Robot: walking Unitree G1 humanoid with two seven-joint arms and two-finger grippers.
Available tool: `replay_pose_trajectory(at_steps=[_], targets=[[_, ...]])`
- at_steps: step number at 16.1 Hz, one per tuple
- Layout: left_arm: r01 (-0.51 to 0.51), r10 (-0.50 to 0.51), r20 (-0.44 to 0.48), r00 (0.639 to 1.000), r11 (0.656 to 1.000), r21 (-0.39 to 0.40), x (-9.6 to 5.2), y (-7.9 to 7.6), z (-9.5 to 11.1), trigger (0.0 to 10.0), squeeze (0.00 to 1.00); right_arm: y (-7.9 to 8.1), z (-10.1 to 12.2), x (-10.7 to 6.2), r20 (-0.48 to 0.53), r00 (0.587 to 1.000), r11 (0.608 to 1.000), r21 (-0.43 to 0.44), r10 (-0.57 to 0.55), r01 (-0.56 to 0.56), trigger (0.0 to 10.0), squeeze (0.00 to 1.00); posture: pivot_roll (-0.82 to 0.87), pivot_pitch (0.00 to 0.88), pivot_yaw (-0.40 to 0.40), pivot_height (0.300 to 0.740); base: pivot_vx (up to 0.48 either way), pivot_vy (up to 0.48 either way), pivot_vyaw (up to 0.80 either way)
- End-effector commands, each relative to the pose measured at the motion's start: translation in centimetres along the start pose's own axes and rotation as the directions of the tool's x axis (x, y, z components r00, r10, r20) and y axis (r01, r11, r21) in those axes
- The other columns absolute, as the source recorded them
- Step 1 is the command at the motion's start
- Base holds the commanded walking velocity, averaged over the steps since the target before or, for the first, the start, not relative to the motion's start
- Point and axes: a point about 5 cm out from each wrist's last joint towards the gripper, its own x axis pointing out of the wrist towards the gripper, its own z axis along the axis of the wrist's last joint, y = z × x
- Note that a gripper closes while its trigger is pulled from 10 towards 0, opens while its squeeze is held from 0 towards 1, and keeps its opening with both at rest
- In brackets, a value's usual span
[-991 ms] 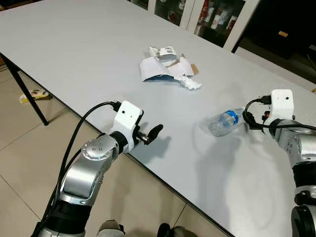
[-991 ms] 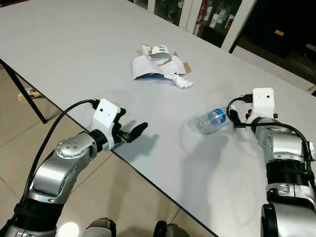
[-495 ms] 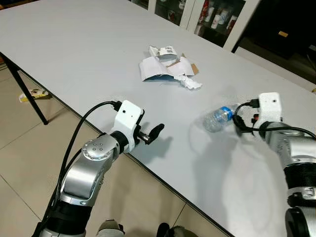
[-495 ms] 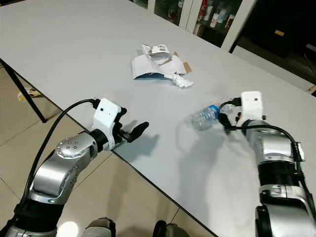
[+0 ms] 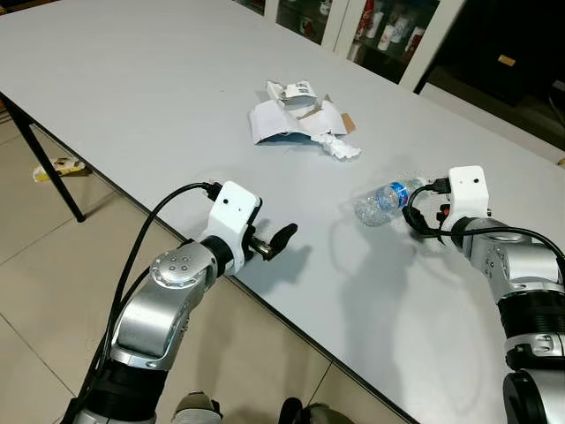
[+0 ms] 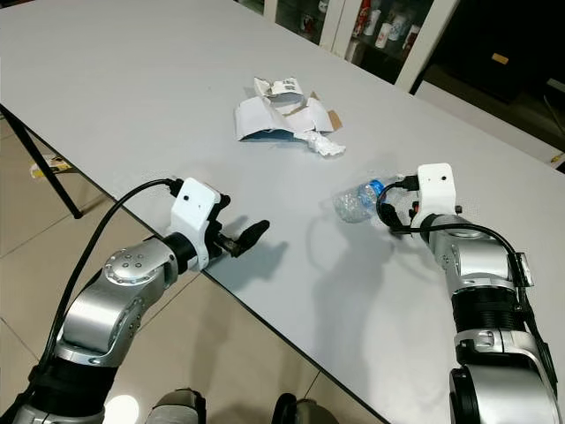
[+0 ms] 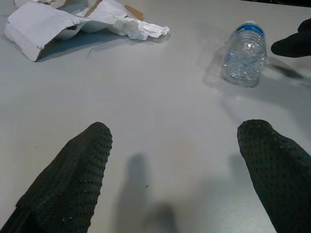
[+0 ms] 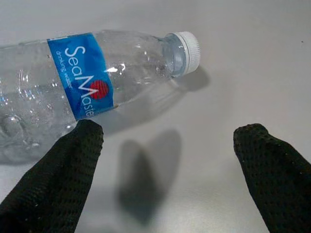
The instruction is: Picking trash to rubbish bin
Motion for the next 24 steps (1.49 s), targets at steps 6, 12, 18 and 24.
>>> replay_pose_trajectory(at_steps=[6,12,18,24], targets=[[0.031,-0.031,0.017,0.999,1.0,0.004,0.4,-0.9,0.3,10.0,0.0,-2.5,0.9,-1.3,0.053,0.998,0.988,-0.151,0.033,-0.025,10.0,0.0,0.26,0.162,-0.179,0.74,0.0,0.0,0.0],[0.034,-0.034,0.023,0.999,0.999,0.007,0.6,-1.0,0.4,10.0,0.0,-3.1,1.6,-0.8,0.045,0.998,0.979,-0.202,0.043,-0.033,10.0,0.0,0.26,0.157,-0.179,0.74,0.0,0.0,0.0],[0.035,-0.035,0.02,0.999,0.999,0.007,0.5,-1.1,0.3,10.0,0.0,-1.6,1.7,0.5,0.033,0.998,0.977,-0.207,0.058,-0.05,10.0,0.0,0.27,0.159,-0.182,0.74,0.0,0.0,0.0],[0.035,-0.035,0.017,0.999,0.999,0.012,0.5,-1.1,0.4,10.0,0.0,0.5,2.3,1.5,0.048,0.993,0.973,-0.209,0.108,-0.096,10.0,0.0,0.28,0.162,-0.179,0.74,0.0,0.0,0.0]])
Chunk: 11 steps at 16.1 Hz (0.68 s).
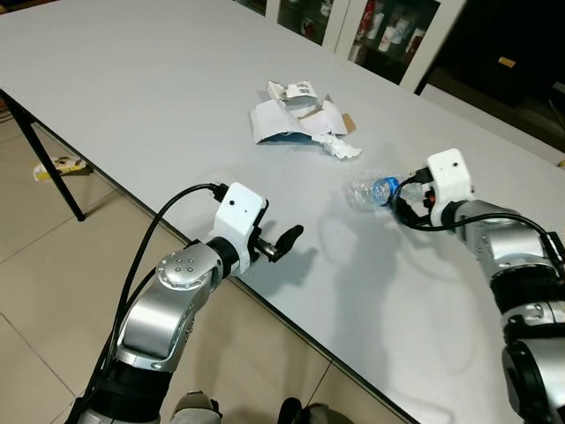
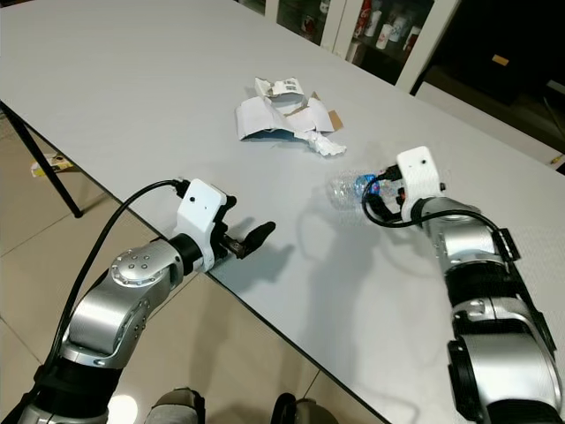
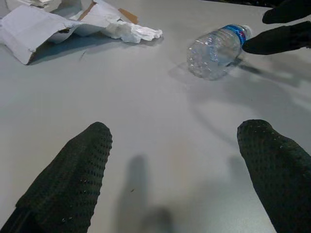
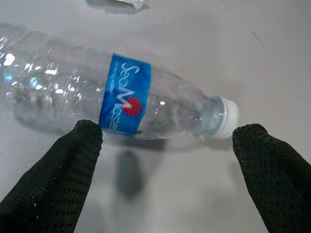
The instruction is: Picking trash to rubbish bin
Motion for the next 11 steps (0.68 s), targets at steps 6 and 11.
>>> replay_pose_trajectory(at_steps=[6,11], targets=[[0.024,-0.024,0.008,1.0,1.0,0.018,0.2,-0.6,0.3,10.0,0.0,0.9,1.4,0.5,0.074,0.995,0.995,-0.075,0.072,-0.066,10.0,0.0,0.29,0.16,-0.175,0.74,0.0,0.0,0.0],[0.03,-0.031,0.008,1.0,0.999,0.023,0.3,-0.6,0.3,10.0,0.0,0.2,2.5,-0.4,0.174,0.97,0.975,-0.168,0.171,-0.142,10.0,0.0,0.29,0.16,-0.175,0.74,0.0,0.0,0.0]])
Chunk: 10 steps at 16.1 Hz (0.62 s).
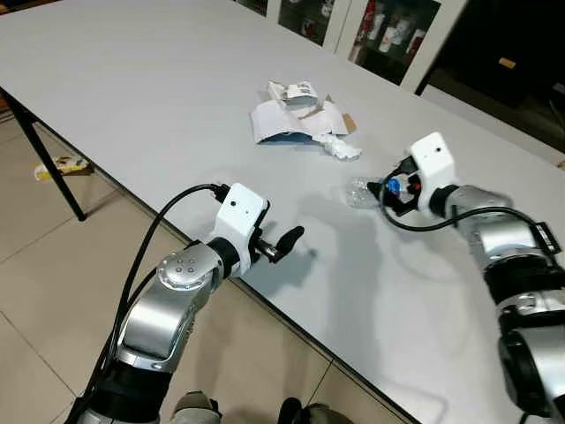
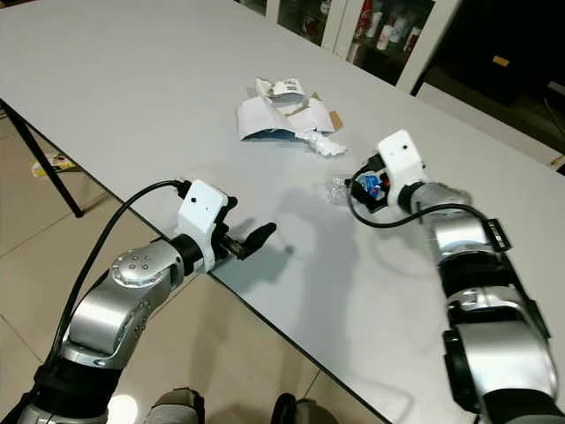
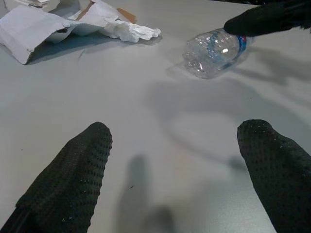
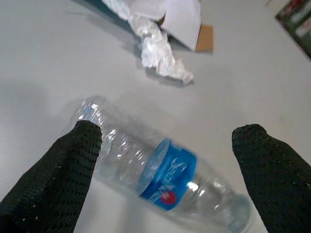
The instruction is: Picking trash to rubbish bin
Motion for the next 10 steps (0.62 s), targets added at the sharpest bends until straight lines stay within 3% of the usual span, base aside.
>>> replay_pose_trajectory(at_steps=[1,8,10], targets=[[0.025,-0.025,0.01,1.0,1.0,0.017,0.3,-0.5,0.3,10.0,0.0,-0.8,0.0,-0.8,0.022,0.999,0.999,-0.03,0.034,-0.033,10.0,0.0,0.29,0.16,-0.175,0.74,0.0,0.0,0.0],[0.038,-0.039,0.009,0.999,0.999,0.026,0.1,-0.7,0.3,10.0,0.0,-2.2,-0.4,-2.2,0.037,0.988,0.983,-0.114,0.149,-0.144,10.0,0.0,0.3,0.174,-0.165,0.74,0.0,0.0,0.0],[0.041,-0.041,0.01,0.999,0.999,0.028,0.1,-0.7,0.3,10.0,0.0,-2.5,-0.7,-2.5,-0.009,0.986,0.966,-0.199,0.168,-0.166,10.0,0.0,0.3,0.175,-0.166,0.74,0.0,0.0,0.0]])
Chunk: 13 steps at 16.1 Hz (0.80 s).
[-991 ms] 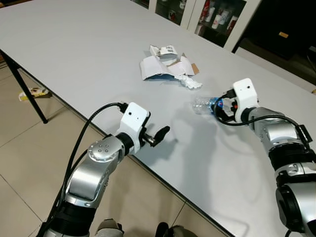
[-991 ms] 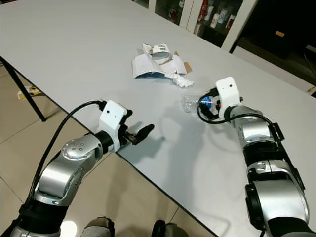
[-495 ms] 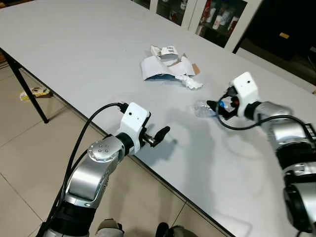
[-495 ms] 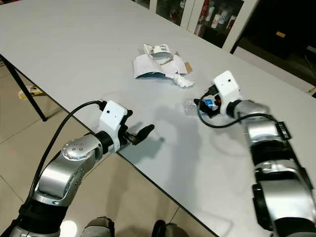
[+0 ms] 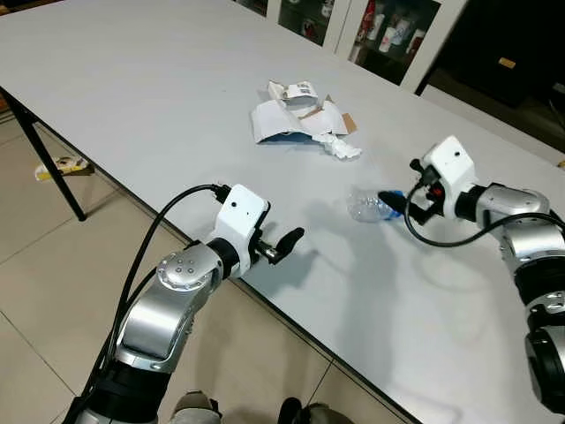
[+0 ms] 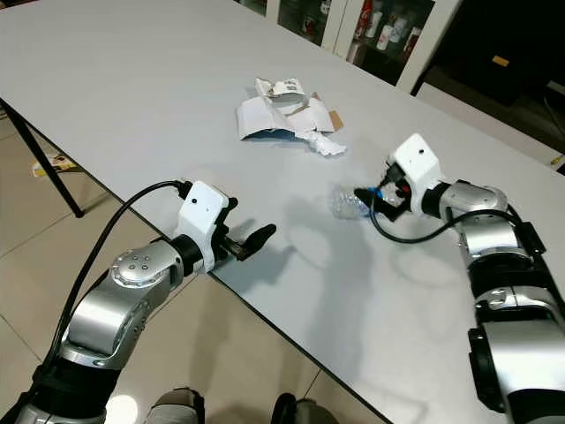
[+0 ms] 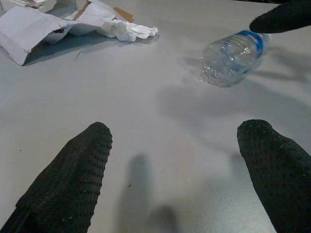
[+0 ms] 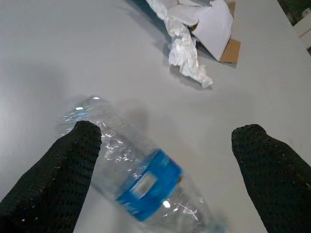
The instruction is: Picking trash to rubbish bin
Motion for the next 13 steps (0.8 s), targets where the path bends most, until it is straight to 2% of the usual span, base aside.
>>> replay_pose_trajectory(at_steps=[1,3,4,7,13], targets=[[0.033,-0.034,0.015,0.999,0.999,0.015,0.2,-0.7,0.4,10.0,0.0,-0.8,0.0,-0.7,-0.033,0.999,0.998,-0.057,0.007,-0.008,10.0,0.0,0.3,0.175,-0.166,0.74,0.0,0.0,0.0],[0.038,-0.038,0.018,0.999,0.999,0.016,0.1,-0.8,0.3,10.0,0.0,-1.0,0.2,-0.9,-0.049,0.999,0.991,-0.132,0.022,-0.028,10.0,0.0,0.3,0.178,-0.171,0.74,0.0,0.0,0.0],[0.038,-0.039,0.019,0.999,0.999,0.016,0.1,-0.9,0.3,10.0,0.0,-1.0,0.2,-0.9,-0.048,0.998,0.989,-0.141,0.027,-0.034,10.0,0.0,0.3,0.178,-0.171,0.74,0.0,0.0,0.0],[0.043,-0.043,0.02,0.999,0.999,0.016,0.1,-1.1,0.3,10.0,0.0,-0.1,-0.2,-0.8,-0.079,0.991,0.971,-0.207,0.107,-0.122,10.0,0.0,0.3,0.181,-0.175,0.74,0.0,0.0,0.0],[0.045,-0.045,0.017,0.999,0.999,0.014,0.0,-1.2,0.1,10.0,0.0,1.1,-1.6,-0.8,-0.154,0.966,0.935,-0.256,0.209,-0.244,10.0,0.0,0.3,0.187,-0.18,0.74,0.0,0.0,0.0]])
